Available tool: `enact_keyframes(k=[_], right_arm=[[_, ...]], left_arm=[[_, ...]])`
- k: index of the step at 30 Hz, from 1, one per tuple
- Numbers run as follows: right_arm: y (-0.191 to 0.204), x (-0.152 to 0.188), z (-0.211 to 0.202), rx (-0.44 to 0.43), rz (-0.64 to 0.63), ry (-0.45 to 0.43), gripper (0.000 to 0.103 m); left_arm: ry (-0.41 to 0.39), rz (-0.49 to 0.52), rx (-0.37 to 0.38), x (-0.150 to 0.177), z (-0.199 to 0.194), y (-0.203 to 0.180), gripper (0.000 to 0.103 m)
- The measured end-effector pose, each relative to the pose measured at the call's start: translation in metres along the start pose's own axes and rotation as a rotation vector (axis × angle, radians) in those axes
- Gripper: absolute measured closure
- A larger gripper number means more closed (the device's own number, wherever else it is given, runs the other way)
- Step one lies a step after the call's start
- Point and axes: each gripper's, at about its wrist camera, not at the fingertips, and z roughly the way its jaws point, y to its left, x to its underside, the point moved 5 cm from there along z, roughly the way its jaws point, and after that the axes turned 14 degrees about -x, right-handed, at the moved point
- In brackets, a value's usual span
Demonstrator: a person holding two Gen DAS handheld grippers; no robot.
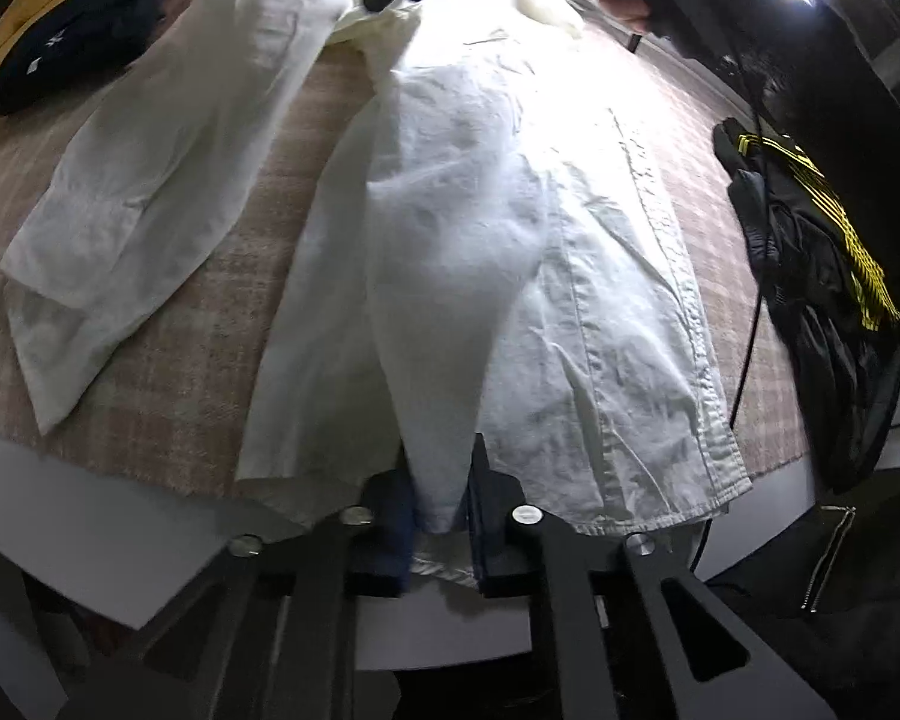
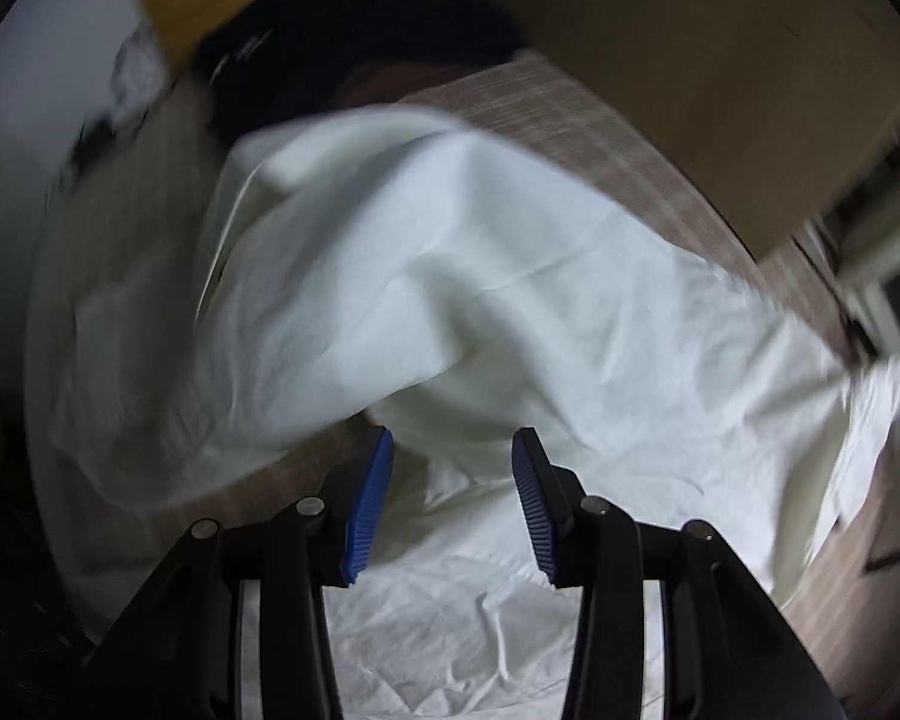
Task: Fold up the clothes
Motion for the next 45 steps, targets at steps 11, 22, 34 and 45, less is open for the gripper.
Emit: enact_keyframes(k=[11, 22, 34, 45], right_arm=[[-0.019, -0.012, -0.004, -0.077, 0.129, -0.132, 0.101], [-0.024, 0.005, 0.001, -0.225, 0.300, -0.165, 0.096], [0.075, 0.236, -0.052, -0.189, 0.385, -0.151, 0.093], [0.124, 0.329, -0.042, -0.159, 0.600, -0.199, 0.093]], left_arm=[[-0.056, 0.024, 0.091, 0.003, -0.025, 0.005, 0.101], [0.002, 0.002, 0.091, 0.005, 0.000, 0.027, 0.101], [0.012, 0.119, 0.132, -0.003, 0.002, 0.022, 0.100], [0.011, 0.259, 0.149, -0.004, -0.005, 0.008, 0.100]])
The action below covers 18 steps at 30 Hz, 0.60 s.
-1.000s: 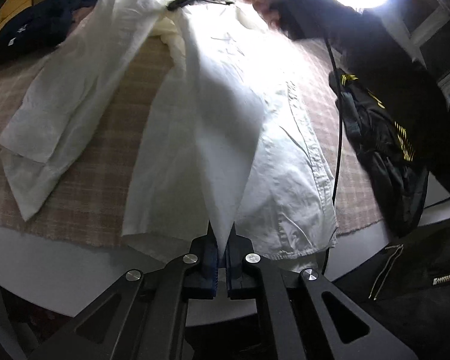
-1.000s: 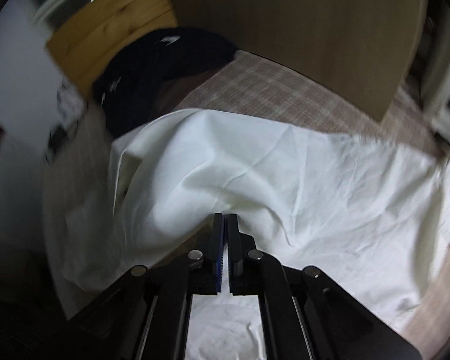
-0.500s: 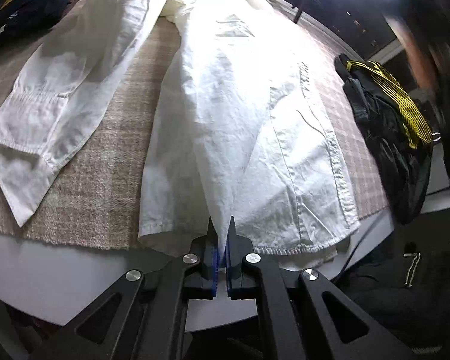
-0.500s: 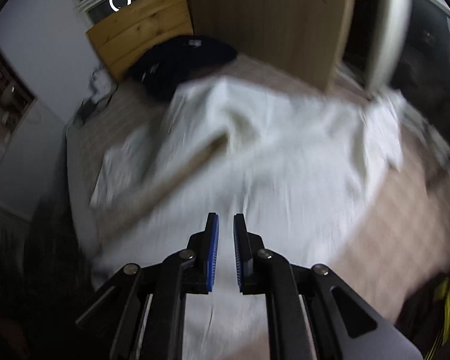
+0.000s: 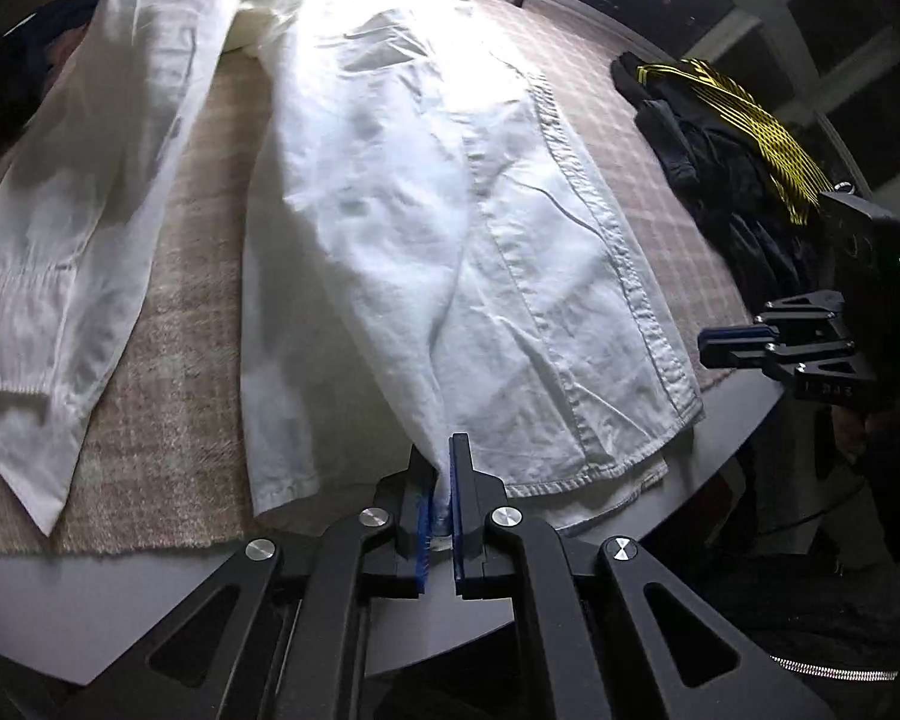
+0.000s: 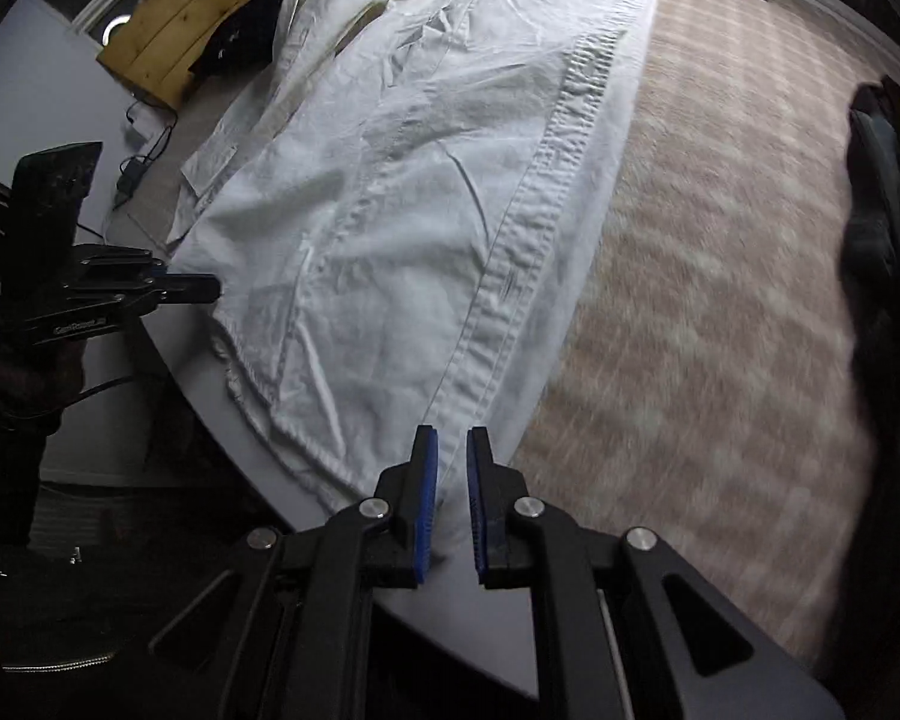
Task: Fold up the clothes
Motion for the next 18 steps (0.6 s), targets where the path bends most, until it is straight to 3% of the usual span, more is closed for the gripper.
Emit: enact_keyframes(k=[1, 3, 4, 6, 9, 10, 11, 12, 13, 18], right_arm=[[0.000, 0.001, 0.003, 0.021, 0.007, -0.002, 0.091], [-0.004, 0.003, 0.007, 0.067, 0.040, -0.007, 0.075], [-0.007, 0.003, 0.008, 0.084, 0.066, -0.006, 0.062], [-0.011, 0.005, 0.014, 0.086, 0.112, 0.004, 0.058], [-0.006, 0.006, 0.021, 0.014, 0.124, -0.013, 0.058], [-0.003, 0.005, 0.022, 0.021, 0.100, -0.028, 0.059], [-0.002, 0.004, 0.023, 0.046, 0.080, -0.029, 0.067], [-0.001, 0.003, 0.023, 0.066, 0.063, -0.030, 0.078], [-0.002, 0.002, 0.023, 0.057, 0.071, -0.030, 0.100], [-0.003, -0.014, -0.003, -0.169, 0.177, -0.124, 0.100]], left_arm=[[0.000, 0.003, 0.003, 0.000, 0.000, 0.000, 0.100], [-0.003, 0.013, 0.002, 0.000, 0.000, 0.000, 0.100], [-0.004, 0.018, 0.001, 0.000, 0.000, -0.001, 0.100], [-0.007, 0.025, -0.001, 0.001, -0.002, 0.000, 0.100], [-0.009, 0.030, -0.002, 0.001, -0.004, -0.001, 0.100], [-0.010, 0.030, -0.002, 0.001, -0.004, -0.001, 0.100], [-0.011, 0.029, -0.001, 0.001, -0.004, -0.001, 0.100], [-0.012, 0.027, 0.000, 0.001, -0.004, -0.001, 0.100], [-0.013, 0.026, 0.001, 0.001, -0.005, -0.001, 0.100], [-0.040, 0.001, 0.027, -0.003, -0.016, 0.007, 0.100]])
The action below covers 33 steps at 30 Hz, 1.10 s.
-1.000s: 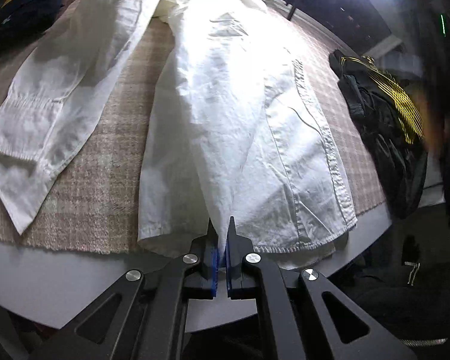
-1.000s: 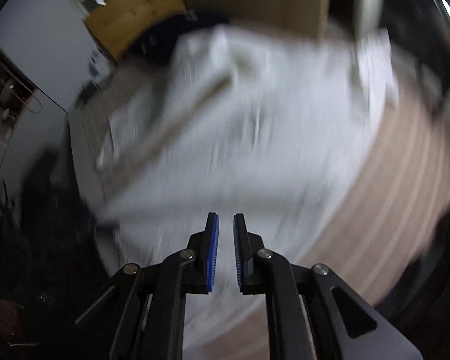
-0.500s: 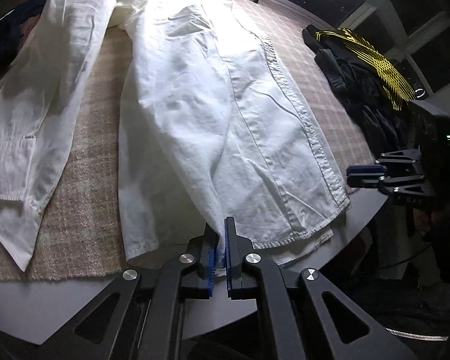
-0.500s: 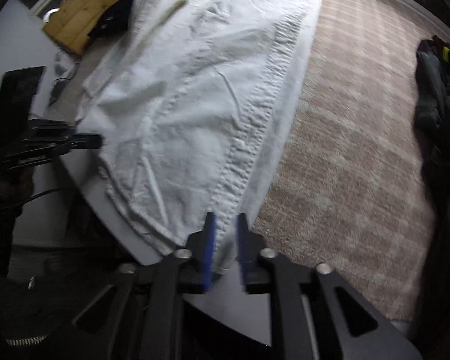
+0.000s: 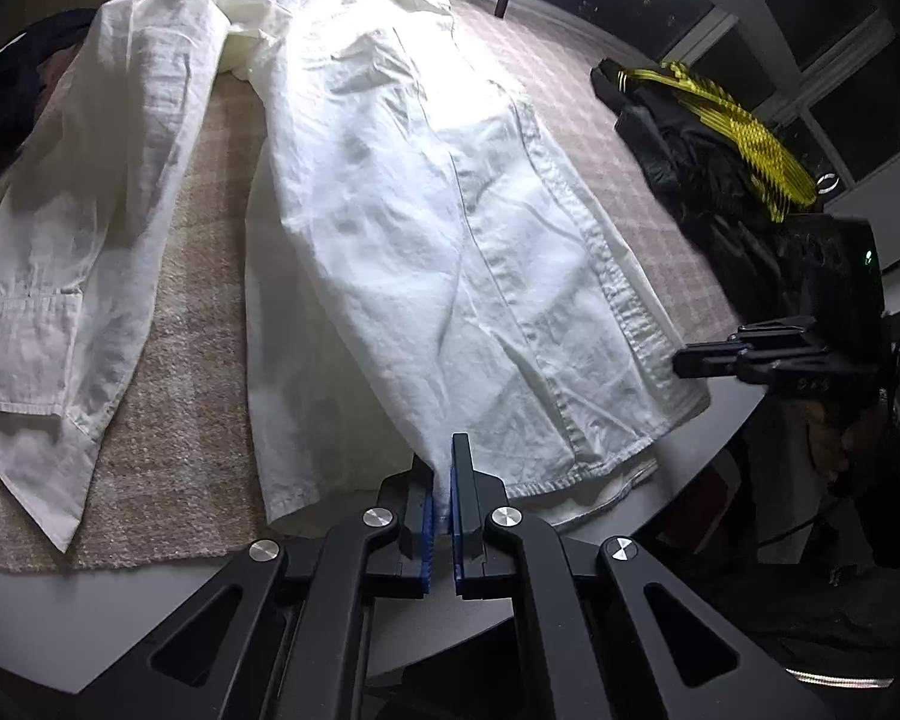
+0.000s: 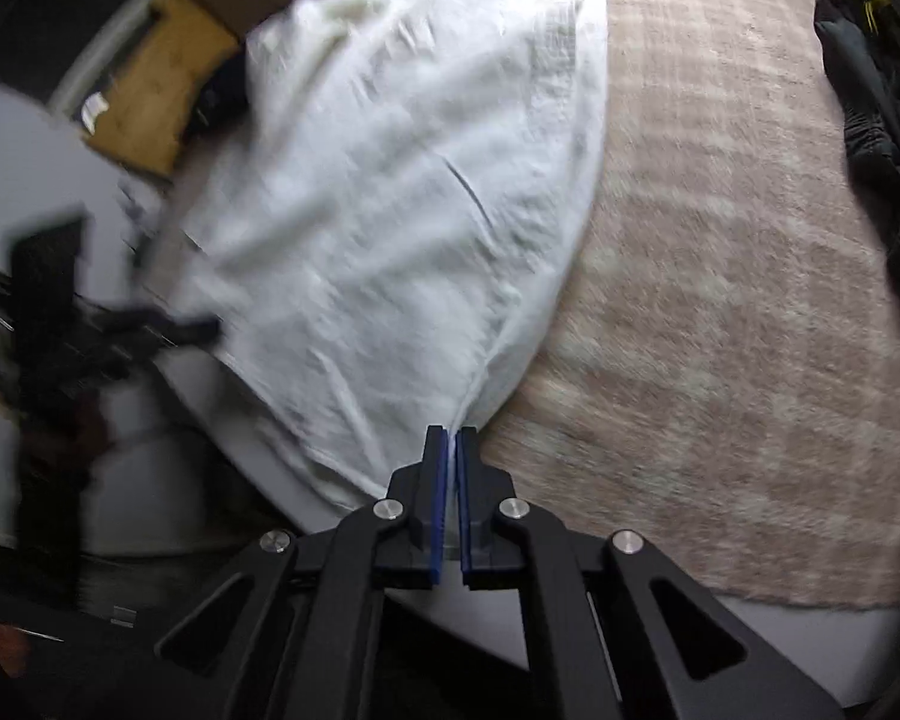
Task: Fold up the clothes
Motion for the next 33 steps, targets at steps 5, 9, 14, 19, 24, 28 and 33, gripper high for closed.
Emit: enact_keyframes(k=[5, 9, 14, 19, 24, 28, 33], right_arm=[[0.029, -0.022, -0.027, -0.125, 0.019, -0.105, 0.100], [0.035, -0.014, -0.027, -0.179, 0.022, -0.145, 0.100], [0.035, -0.009, -0.023, -0.263, 0.085, -0.194, 0.100], [0.031, -0.010, -0.031, -0.255, 0.119, -0.221, 0.100], [0.025, -0.005, -0.031, -0.146, 0.093, -0.196, 0.100], [0.018, 0.008, -0.014, -0.029, 0.055, -0.106, 0.099], [-0.008, 0.020, 0.004, 0.069, 0.082, -0.054, 0.083]], left_arm=[[-0.044, -0.019, -0.008, -0.011, -0.023, 0.017, 0.100], [-0.073, -0.018, -0.020, -0.020, -0.041, 0.027, 0.100], [-0.115, -0.040, -0.023, -0.026, -0.058, 0.032, 0.100], [-0.073, -0.023, -0.029, -0.026, -0.040, 0.032, 0.100], [0.025, 0.011, -0.057, -0.011, 0.004, 0.027, 0.100], [0.084, 0.014, -0.089, 0.002, 0.022, 0.030, 0.096], [0.020, 0.114, -0.175, 0.012, 0.005, 0.023, 0.086]])
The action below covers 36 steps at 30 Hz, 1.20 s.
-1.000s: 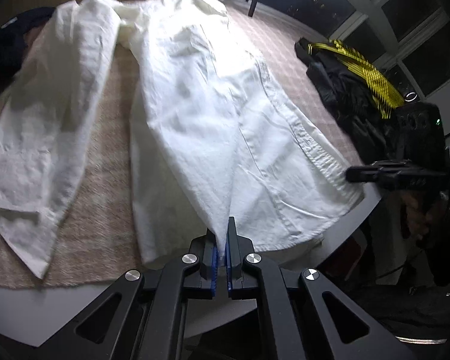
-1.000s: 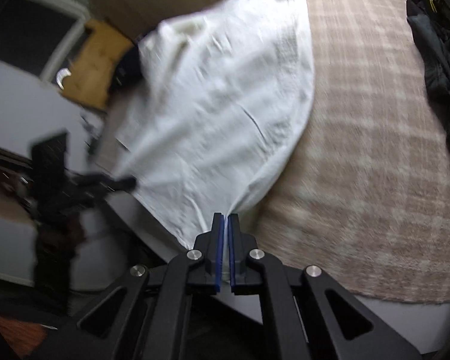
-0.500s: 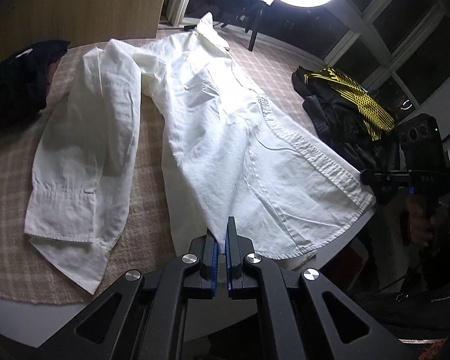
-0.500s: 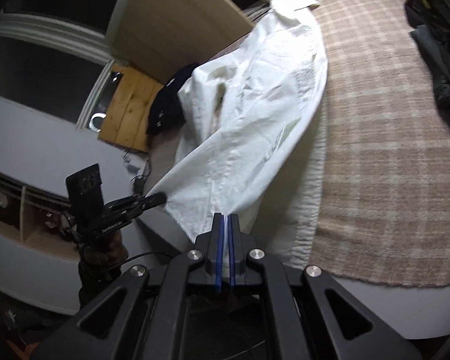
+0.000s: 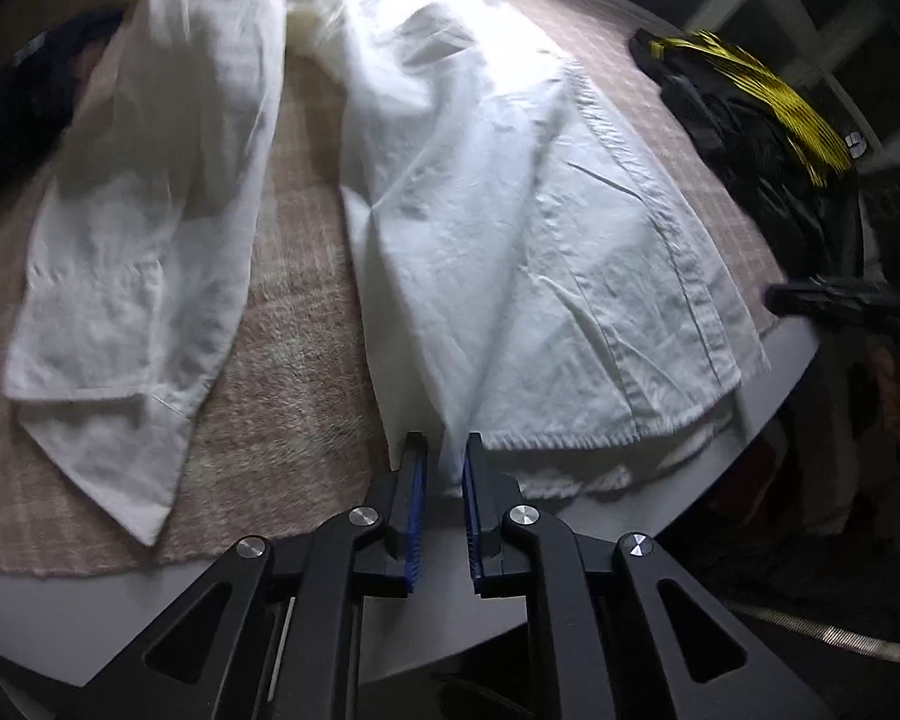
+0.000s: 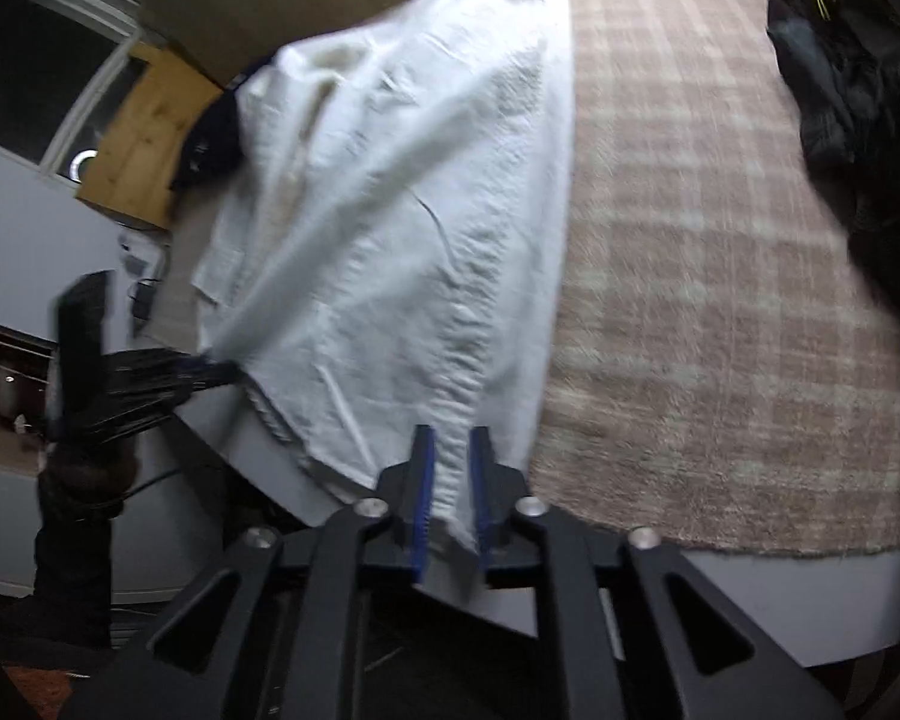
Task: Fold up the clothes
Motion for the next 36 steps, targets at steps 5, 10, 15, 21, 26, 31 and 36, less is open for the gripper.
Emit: enact_keyframes(k=[5, 10, 15, 21, 26, 31, 36], right_arm=[[-0.023, -0.004, 0.025, -0.013, 0.063, 0.030, 0.076], [-0.025, -0.006, 0.036, -0.086, 0.071, 0.037, 0.074], [-0.014, -0.010, 0.036, -0.141, 0.035, 0.047, 0.099], [0.013, -0.020, 0.007, -0.241, 0.029, -0.020, 0.100], [0.011, -0.013, 0.018, -0.230, 0.046, 0.010, 0.100], [-0.015, 0.002, 0.039, -0.135, 0.072, 0.070, 0.099], [-0.025, 0.005, 0.036, -0.183, 0.102, 0.066, 0.099]], left_arm=[[-0.010, 0.133, -0.109, 0.001, 0.009, -0.018, 0.080], [-0.007, 0.145, -0.141, -0.007, 0.021, -0.023, 0.086], [-0.033, 0.004, -0.007, -0.020, 0.008, -0.010, 0.098], [-0.080, -0.229, 0.161, -0.015, -0.016, 0.032, 0.099], [-0.027, -0.265, 0.119, 0.007, 0.001, 0.057, 0.100], [-0.002, -0.235, 0.066, 0.023, -0.001, 0.054, 0.100], [-0.062, -0.103, -0.002, 0.013, -0.017, 0.033, 0.089]])
